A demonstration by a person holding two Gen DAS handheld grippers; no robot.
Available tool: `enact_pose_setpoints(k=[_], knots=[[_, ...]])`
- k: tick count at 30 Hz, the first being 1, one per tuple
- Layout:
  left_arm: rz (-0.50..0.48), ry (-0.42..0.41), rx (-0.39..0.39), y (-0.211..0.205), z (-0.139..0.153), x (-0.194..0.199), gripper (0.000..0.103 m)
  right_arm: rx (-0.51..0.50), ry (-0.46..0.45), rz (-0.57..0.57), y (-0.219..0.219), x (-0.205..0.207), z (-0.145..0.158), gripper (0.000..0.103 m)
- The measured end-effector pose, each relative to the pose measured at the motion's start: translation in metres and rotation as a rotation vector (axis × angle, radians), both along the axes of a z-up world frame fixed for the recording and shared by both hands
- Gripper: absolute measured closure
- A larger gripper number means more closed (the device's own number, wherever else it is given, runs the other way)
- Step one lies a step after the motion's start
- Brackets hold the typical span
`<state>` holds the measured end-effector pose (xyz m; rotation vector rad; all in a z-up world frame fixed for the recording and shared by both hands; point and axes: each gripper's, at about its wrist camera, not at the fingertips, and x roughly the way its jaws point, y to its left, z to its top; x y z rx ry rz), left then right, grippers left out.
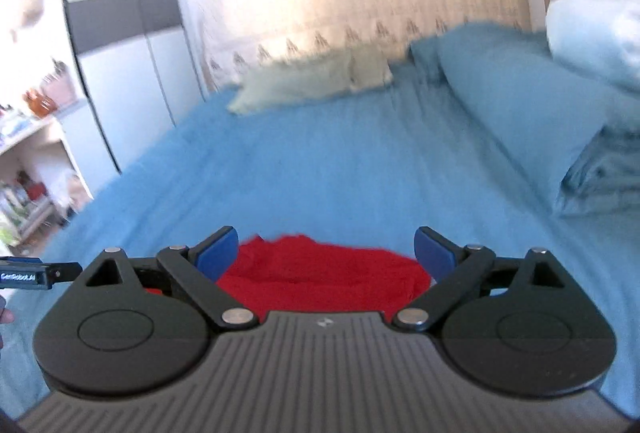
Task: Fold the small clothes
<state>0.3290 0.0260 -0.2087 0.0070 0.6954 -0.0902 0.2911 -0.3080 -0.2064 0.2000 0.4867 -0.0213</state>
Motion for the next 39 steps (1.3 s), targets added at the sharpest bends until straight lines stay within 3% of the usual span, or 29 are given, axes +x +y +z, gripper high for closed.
enact_pose_setpoints(k=[5,9,12,16,20,23,26,29,32,34,38,39], knots=[[0.083,-0.028,-0.031,0.011,0.049,-0.087,0.000,0.022,-0.052,0.003,-0.009,-0.093,0.056,0.000],[0.148,0.009,-0.074,0.019,0.078,-0.153,0.000,0.030,-0.047,0.009,-0.020,-0.168,0.095,0.000],[0.170,0.069,-0.136,0.024,0.088,-0.197,0.000,-0.005,-0.045,0.021,-0.024,-0.222,0.119,0.000],[0.198,0.150,-0.122,0.026,0.085,-0.236,0.000,-0.065,0.052,0.042,-0.018,-0.278,0.127,0.000],[0.216,0.195,-0.095,0.028,0.046,-0.254,0.000,-0.075,0.171,0.049,-0.008,-0.313,0.094,0.000],[0.222,0.237,-0.089,0.032,-0.016,-0.248,0.001,-0.079,0.250,0.007,0.004,-0.323,0.040,0.000],[0.227,0.293,-0.108,0.039,-0.073,-0.242,0.015,-0.046,0.322,-0.021,0.009,-0.322,-0.016,0.000],[0.295,0.330,-0.157,0.052,-0.119,-0.239,0.029,-0.013,0.372,-0.065,0.014,-0.317,-0.064,0.000],[0.325,0.324,-0.160,0.059,-0.147,-0.233,0.034,0.010,0.404,-0.099,0.016,-0.313,-0.101,0.000],[0.319,0.320,-0.151,0.061,-0.159,-0.230,0.040,0.014,0.427,-0.101,0.019,-0.307,-0.123,0.007],[0.283,0.303,-0.120,0.058,-0.165,-0.231,0.044,0.050,0.469,-0.107,0.014,-0.297,-0.150,0.015],[0.275,0.305,-0.110,0.057,-0.167,-0.231,0.050,0.051,0.474,-0.111,0.013,-0.297,-0.153,0.015]])
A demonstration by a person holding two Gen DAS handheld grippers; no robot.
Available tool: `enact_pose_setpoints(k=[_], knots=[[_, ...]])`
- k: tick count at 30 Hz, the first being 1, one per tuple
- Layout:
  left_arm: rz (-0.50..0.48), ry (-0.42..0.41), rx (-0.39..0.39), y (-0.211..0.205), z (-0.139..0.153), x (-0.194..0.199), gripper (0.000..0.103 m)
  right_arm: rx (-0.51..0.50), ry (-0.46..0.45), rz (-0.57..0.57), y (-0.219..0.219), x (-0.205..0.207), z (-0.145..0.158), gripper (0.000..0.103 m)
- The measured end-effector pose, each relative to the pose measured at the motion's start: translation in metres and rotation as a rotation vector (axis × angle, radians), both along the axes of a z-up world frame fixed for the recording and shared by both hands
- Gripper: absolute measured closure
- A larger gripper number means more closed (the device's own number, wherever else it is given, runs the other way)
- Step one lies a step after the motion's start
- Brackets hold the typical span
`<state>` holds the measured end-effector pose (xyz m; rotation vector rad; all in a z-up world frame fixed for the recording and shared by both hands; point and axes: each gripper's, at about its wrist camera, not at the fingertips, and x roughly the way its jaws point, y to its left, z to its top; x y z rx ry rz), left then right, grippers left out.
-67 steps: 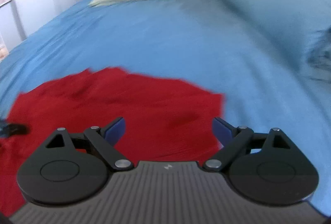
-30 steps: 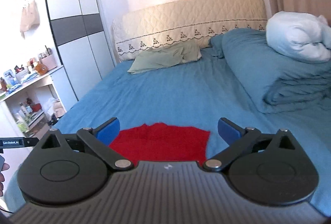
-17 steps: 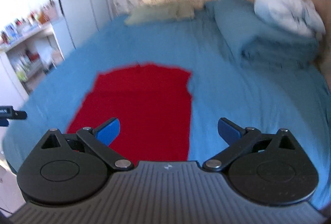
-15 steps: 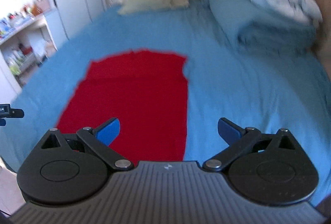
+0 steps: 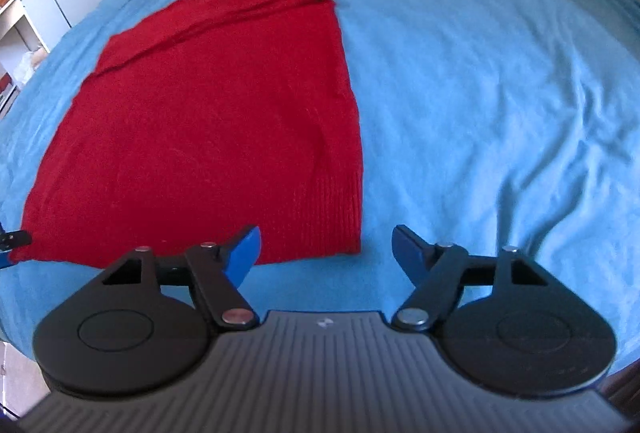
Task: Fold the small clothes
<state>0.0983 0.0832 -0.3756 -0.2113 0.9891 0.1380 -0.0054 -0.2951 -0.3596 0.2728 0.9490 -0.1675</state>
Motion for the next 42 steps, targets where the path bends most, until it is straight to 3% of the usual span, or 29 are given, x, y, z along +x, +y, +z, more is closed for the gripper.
enact_pose_setpoints(k=[6,10,12,15,23,30,37,42], knots=[[-0.017,0.022,0.033,-0.005,-0.001,0.002,0.070,0.005,0.045,-0.015,-0.007,0.012,-0.011,0.029],[-0.058,0.037,0.037,-0.008,-0.002,0.010,0.097,0.009,0.056,-0.014,-0.006,0.014,-0.010,0.036],[-0.082,0.042,0.052,-0.012,-0.001,0.012,0.097,0.011,0.065,-0.003,-0.004,0.020,-0.010,0.059],[-0.085,0.048,0.053,-0.011,0.003,0.013,0.098,0.028,0.078,0.012,-0.005,0.029,-0.012,0.081],[-0.072,0.021,0.011,-0.002,0.047,0.026,0.099,0.074,0.042,0.015,-0.014,0.044,0.025,0.082],[-0.026,-0.102,-0.057,0.008,0.123,0.068,0.099,0.200,-0.110,-0.049,-0.038,0.080,0.109,0.083],[-0.060,-0.251,-0.098,0.002,0.170,0.186,0.099,0.287,-0.251,-0.093,-0.060,0.180,0.170,0.083],[-0.091,-0.305,-0.072,-0.019,0.156,0.296,0.099,0.281,-0.275,-0.101,-0.070,0.290,0.166,0.083]])
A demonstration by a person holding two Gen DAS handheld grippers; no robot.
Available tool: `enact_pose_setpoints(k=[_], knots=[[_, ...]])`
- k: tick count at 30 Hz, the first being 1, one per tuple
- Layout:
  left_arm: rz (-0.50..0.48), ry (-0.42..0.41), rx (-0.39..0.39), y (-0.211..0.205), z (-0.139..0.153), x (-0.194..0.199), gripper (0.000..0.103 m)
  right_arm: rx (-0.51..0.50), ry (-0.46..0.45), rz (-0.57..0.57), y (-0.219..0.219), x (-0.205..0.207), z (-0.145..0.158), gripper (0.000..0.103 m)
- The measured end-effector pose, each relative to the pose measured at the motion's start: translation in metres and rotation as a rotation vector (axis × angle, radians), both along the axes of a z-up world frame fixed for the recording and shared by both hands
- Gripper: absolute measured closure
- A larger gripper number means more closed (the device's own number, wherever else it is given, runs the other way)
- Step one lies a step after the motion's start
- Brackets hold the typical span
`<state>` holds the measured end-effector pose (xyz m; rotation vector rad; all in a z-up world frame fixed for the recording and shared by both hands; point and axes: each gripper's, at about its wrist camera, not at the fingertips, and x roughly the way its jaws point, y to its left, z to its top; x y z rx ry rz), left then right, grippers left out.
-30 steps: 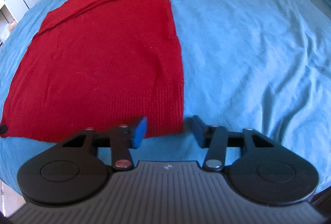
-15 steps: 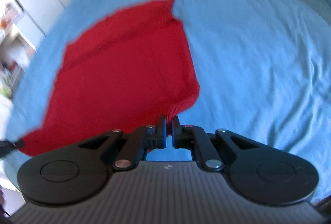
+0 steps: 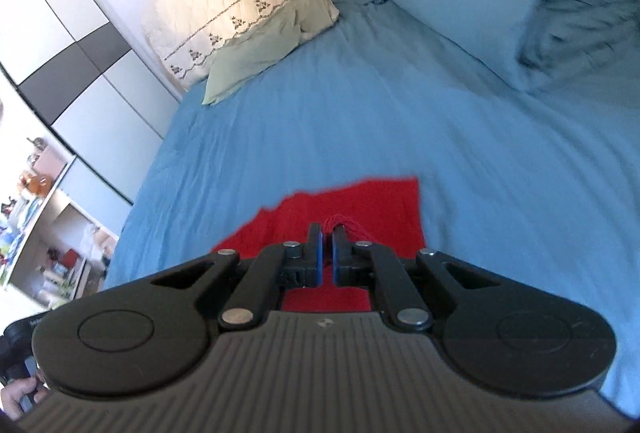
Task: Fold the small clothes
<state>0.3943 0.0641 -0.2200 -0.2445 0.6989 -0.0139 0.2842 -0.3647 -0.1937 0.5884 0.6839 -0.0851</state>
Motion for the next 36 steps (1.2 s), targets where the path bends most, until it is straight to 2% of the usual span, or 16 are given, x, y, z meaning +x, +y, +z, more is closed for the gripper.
enact_pose_setpoints(k=[3,8,12,14,17,18,19,20,21,22,23,24,29,32,35,36], knots=[[0.005,-0.011,0.010,-0.012,-0.029,0.062,0.099,-0.028,0.006,-0.013,-0.008,0.072,-0.030,0.083],[0.039,0.068,0.008,-0.023,-0.092,0.143,0.099,-0.057,0.041,-0.026,-0.018,0.160,-0.101,0.083],[0.053,0.110,0.024,-0.024,-0.126,0.168,0.099,-0.040,0.075,-0.046,-0.030,0.194,-0.141,0.083],[0.048,0.120,0.039,-0.026,-0.132,0.175,0.099,-0.033,0.079,-0.045,-0.036,0.203,-0.151,0.083],[0.025,0.135,0.054,-0.028,-0.137,0.185,0.097,-0.082,0.096,-0.011,-0.036,0.219,-0.160,0.083],[0.021,0.135,0.059,-0.030,-0.137,0.188,0.092,-0.108,0.102,0.001,-0.034,0.224,-0.161,0.080],[0.020,0.128,0.062,-0.030,-0.134,0.188,0.068,-0.127,0.104,0.010,-0.033,0.227,-0.163,0.079],[0.026,0.121,0.070,-0.029,-0.132,0.188,0.050,-0.151,0.106,0.009,-0.031,0.229,-0.162,0.065],[0.036,0.099,0.082,-0.028,-0.127,0.184,0.020,-0.169,0.110,0.010,-0.028,0.229,-0.161,0.035],[0.042,0.069,0.096,-0.027,-0.123,0.177,0.007,-0.192,0.103,0.012,-0.024,0.224,-0.158,0.026],[0.038,0.038,0.112,-0.025,-0.118,0.169,0.006,-0.224,0.074,0.013,-0.021,0.219,-0.155,0.022],[0.026,0.029,0.122,-0.024,-0.116,0.166,0.007,-0.253,0.051,0.028,-0.016,0.213,-0.152,0.022],[-0.070,0.040,0.186,-0.029,-0.120,0.141,0.007,-0.372,0.083,0.140,0.004,0.199,-0.155,0.026],[-0.113,0.054,0.238,-0.036,-0.129,0.131,0.007,-0.424,0.096,0.184,0.013,0.203,-0.163,0.036],[-0.122,0.065,0.235,-0.035,-0.138,0.125,0.007,-0.453,0.106,0.219,0.019,0.220,-0.176,0.049],[-0.120,0.071,0.231,-0.035,-0.141,0.125,0.007,-0.475,0.116,0.232,0.023,0.227,-0.181,0.049]])
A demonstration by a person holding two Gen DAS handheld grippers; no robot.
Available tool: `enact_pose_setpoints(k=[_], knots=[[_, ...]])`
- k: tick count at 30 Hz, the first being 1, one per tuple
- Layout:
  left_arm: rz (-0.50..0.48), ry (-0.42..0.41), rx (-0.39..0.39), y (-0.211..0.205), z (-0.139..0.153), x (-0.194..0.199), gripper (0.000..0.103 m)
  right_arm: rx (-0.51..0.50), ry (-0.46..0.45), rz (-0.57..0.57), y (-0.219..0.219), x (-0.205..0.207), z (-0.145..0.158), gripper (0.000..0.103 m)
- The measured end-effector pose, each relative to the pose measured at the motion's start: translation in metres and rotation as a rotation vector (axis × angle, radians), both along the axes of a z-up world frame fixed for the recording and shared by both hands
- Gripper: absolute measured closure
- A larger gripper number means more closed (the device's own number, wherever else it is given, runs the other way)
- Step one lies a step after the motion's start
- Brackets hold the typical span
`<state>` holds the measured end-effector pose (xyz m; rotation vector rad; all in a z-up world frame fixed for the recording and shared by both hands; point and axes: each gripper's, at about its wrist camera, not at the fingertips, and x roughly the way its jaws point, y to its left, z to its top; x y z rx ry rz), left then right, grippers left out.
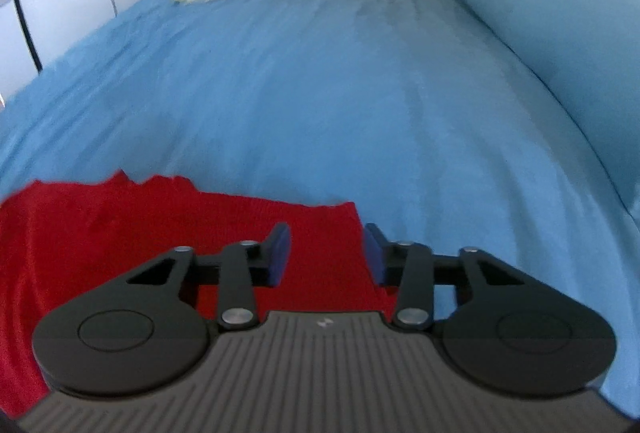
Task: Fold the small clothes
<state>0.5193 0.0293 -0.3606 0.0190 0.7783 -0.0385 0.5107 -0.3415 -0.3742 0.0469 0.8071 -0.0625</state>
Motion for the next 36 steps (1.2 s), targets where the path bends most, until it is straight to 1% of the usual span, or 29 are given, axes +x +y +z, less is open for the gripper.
enact_pose_setpoints(k=[3,5,7,8,11,13,15,16,18,20,22,23,24,26,27,28,30,32,36], knots=[[0.007,0.016,-0.009,0.002,-0.003,-0.002,0.007,-0.029,0.028,0.013,0.006,0.011,-0.012,0.049],[0.003,0.017,-0.012,0.003,-0.002,-0.003,0.007,-0.047,0.068,0.024,0.008,0.019,-0.023,0.050],[-0.004,0.018,-0.004,0.003,-0.002,-0.005,0.007,-0.052,0.072,0.044,0.007,0.023,-0.028,0.066],[-0.006,0.020,0.002,0.003,-0.002,-0.006,0.007,-0.048,0.070,0.049,0.007,0.024,-0.028,0.083],[-0.005,0.028,0.011,0.002,-0.003,-0.010,0.007,-0.052,0.039,0.030,0.007,0.027,-0.023,0.084],[0.002,0.032,0.013,0.003,-0.005,-0.012,0.007,-0.040,0.016,-0.017,0.001,0.028,-0.021,0.085],[0.010,0.040,0.013,0.004,-0.008,-0.014,0.007,-0.014,0.015,-0.082,-0.011,0.029,-0.024,0.085],[0.014,0.045,0.012,0.004,-0.010,-0.015,0.007,-0.008,0.030,-0.096,-0.015,0.030,-0.026,0.085],[0.024,0.056,0.019,0.005,-0.014,-0.017,0.007,-0.039,0.050,-0.086,-0.016,0.030,-0.032,0.085],[0.030,0.067,0.023,0.005,-0.018,-0.018,0.007,-0.054,0.049,-0.064,-0.013,0.030,-0.036,0.084],[0.036,0.072,0.027,0.005,-0.019,-0.021,0.007,-0.034,0.033,-0.069,-0.013,0.029,-0.034,0.081],[0.036,0.073,0.026,0.005,-0.018,-0.023,0.007,-0.022,0.019,-0.078,-0.015,0.027,-0.032,0.072],[0.034,0.071,0.021,0.005,-0.014,-0.025,0.007,-0.019,0.008,-0.080,-0.015,0.022,-0.028,0.051],[0.021,0.056,0.012,0.004,-0.005,-0.032,0.007,-0.046,-0.042,-0.072,-0.012,0.009,-0.013,0.031],[0.019,0.042,0.013,0.003,0.002,-0.036,0.007,-0.059,-0.069,-0.058,-0.009,0.002,-0.005,0.024],[0.017,0.028,0.014,0.002,0.009,-0.041,0.007,-0.058,-0.095,-0.040,-0.008,-0.008,0.005,0.021],[0.014,-0.003,0.009,0.000,0.025,-0.052,0.007,-0.029,-0.145,-0.016,-0.007,-0.029,0.025,0.006],[0.013,-0.032,-0.001,-0.001,0.040,-0.064,0.006,0.003,-0.206,-0.007,-0.008,-0.057,0.049,0.000],[0.014,-0.062,-0.011,-0.006,0.064,-0.091,0.005,0.040,-0.281,-0.005,-0.005,-0.118,0.088,0.000]])
